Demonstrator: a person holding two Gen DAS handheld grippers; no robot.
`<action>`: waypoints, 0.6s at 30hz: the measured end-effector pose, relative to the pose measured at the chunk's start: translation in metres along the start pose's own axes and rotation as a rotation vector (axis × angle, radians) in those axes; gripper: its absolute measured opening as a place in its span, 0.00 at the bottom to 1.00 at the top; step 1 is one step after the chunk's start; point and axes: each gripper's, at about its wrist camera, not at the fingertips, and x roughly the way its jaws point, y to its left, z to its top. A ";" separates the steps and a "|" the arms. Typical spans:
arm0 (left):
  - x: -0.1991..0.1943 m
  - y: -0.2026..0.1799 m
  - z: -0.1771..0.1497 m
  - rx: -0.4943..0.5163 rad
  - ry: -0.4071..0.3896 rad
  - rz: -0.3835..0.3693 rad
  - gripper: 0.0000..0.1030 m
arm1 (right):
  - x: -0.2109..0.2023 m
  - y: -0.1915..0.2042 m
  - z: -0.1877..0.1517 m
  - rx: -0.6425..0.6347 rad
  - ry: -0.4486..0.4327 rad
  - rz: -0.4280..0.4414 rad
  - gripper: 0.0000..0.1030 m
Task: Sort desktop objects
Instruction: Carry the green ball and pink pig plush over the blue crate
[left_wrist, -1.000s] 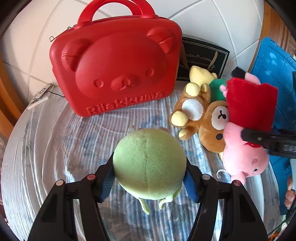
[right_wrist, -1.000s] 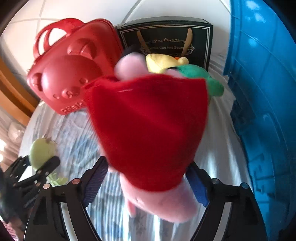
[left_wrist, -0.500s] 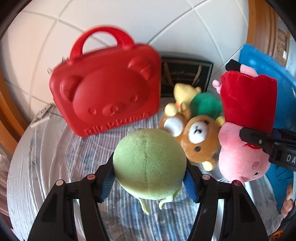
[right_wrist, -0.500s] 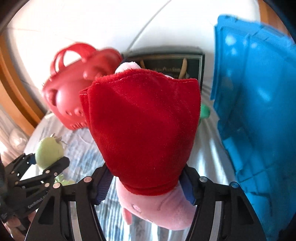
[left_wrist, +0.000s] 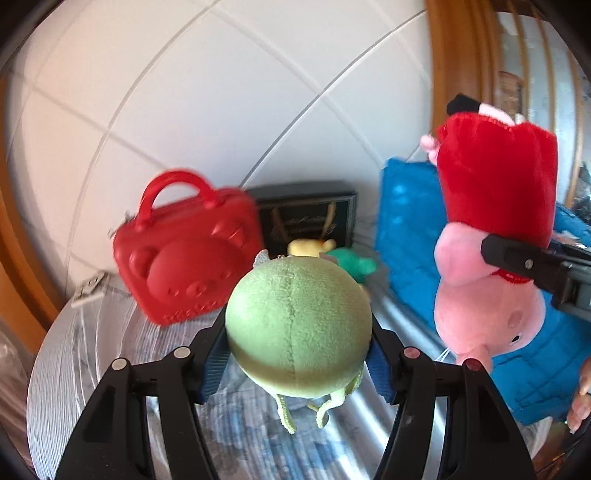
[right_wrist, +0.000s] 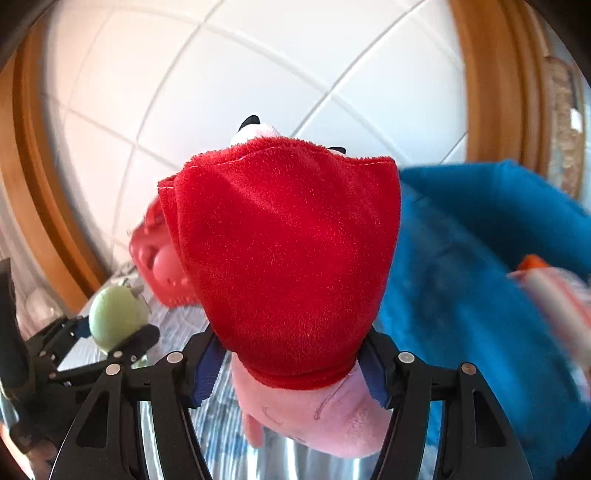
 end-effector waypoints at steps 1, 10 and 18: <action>-0.007 -0.008 0.003 0.009 -0.015 -0.010 0.61 | -0.016 -0.006 0.001 0.004 -0.028 -0.014 0.63; -0.055 -0.091 0.037 0.092 -0.148 -0.152 0.61 | -0.147 -0.049 0.010 0.046 -0.236 -0.131 0.63; -0.075 -0.180 0.076 0.142 -0.209 -0.302 0.61 | -0.240 -0.112 0.019 0.070 -0.352 -0.265 0.63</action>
